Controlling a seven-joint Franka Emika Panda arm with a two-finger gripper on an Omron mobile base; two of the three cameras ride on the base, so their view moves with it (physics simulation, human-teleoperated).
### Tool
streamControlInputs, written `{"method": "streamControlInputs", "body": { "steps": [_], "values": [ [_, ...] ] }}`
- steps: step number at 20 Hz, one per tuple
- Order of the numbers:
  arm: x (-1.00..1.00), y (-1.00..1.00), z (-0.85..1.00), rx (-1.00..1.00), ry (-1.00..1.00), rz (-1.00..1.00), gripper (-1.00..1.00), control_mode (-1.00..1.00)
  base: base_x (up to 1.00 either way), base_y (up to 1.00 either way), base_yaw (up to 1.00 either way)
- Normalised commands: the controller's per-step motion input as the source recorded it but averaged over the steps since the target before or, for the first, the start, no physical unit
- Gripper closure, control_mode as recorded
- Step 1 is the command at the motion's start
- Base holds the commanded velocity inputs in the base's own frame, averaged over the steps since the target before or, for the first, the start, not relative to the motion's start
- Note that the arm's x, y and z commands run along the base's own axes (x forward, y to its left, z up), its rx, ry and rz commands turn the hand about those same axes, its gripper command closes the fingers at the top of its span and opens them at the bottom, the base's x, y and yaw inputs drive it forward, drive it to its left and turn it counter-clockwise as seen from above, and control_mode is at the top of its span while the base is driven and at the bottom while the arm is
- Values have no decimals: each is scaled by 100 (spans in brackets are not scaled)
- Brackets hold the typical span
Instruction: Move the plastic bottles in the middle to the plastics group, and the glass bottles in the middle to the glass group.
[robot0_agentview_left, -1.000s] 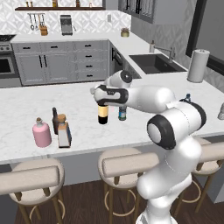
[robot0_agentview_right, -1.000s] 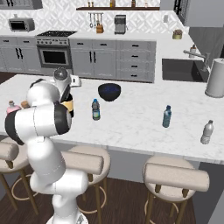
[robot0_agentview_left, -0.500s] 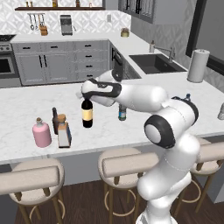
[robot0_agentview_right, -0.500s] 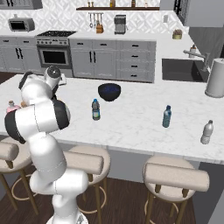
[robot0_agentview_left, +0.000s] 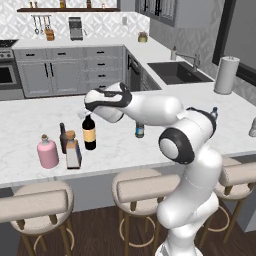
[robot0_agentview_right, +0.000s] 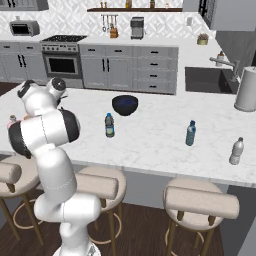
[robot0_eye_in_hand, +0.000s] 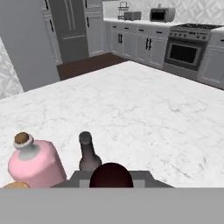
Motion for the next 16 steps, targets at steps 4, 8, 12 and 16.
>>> {"method": "streamControlInputs", "body": {
  "steps": [4, 8, 12, 16],
  "values": [
    [-1, 54, 0, -5, 0, 11, 100, -100, 0, 0, 0],
    [1, 25, 0, -1, 0, 6, 100, -100, 0, 0, 0],
    [0, 0, -9, 0, 0, 8, 100, -100, 0, 0, 0],
    [7, 0, -18, 0, 0, 6, 100, -100, 0, 0, 0]
  ]
}}
